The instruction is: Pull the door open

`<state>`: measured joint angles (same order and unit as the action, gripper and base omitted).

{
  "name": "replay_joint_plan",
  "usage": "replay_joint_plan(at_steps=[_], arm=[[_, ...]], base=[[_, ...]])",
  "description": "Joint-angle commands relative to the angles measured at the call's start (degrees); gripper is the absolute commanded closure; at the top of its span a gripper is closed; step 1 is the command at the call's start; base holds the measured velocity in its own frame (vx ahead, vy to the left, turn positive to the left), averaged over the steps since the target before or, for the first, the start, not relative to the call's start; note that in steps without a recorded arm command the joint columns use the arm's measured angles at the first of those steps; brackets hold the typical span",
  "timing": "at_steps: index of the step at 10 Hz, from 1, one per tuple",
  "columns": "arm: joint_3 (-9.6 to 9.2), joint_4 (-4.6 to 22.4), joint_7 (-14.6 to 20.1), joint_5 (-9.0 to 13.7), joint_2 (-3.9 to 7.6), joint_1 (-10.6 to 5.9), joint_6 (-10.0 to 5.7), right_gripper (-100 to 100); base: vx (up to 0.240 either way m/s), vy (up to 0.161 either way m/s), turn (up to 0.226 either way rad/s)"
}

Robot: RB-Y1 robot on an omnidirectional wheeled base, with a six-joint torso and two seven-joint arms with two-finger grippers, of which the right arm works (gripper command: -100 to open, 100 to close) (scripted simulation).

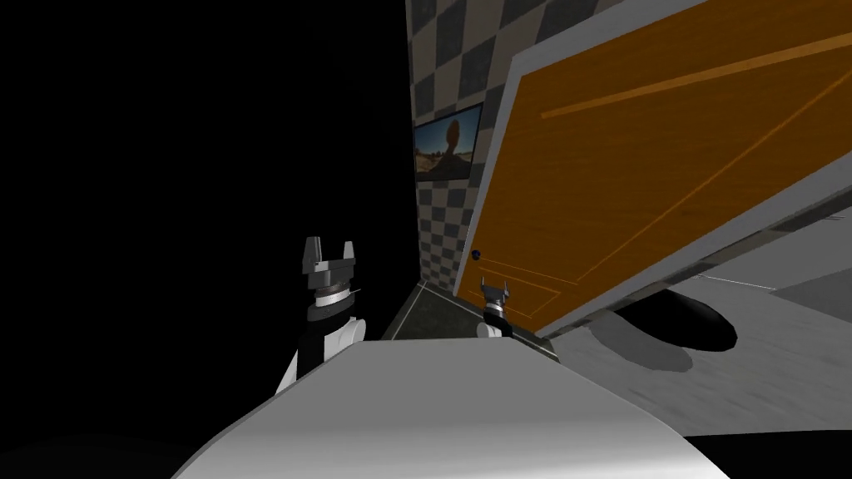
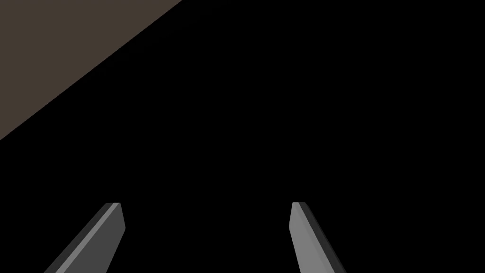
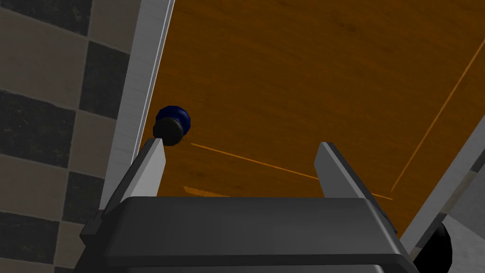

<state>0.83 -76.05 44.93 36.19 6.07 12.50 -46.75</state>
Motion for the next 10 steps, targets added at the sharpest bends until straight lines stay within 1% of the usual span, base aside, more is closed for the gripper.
replay_joint_plan(at_steps=[1,3,4,6,7,10], arm=[[0.02,1.7,1.5,1.5,0.07,-0.12,-0.46,-100],[0.07,4.1,3.0,3.3,0.09,-0.71,-1.03,-100],[0.11,6.5,4.5,4.9,0.09,-1.27,-1.56,-100],[0.15,8.8,6.0,6.6,0.08,-1.83,-2.09,-100],[0.19,10.8,7.3,8.0,0.06,-2.32,-2.55,-100],[0.24,13.8,9.2,10.2,0.02,-3.04,-3.24,-100]], base=[[0.081,-0.056,0.123],[0.078,-0.057,0.134],[0.12,-0.059,0.176],[0.121,-0.068,0.136],[0.114,-0.059,0.184],[0.101,-0.055,0.106]])
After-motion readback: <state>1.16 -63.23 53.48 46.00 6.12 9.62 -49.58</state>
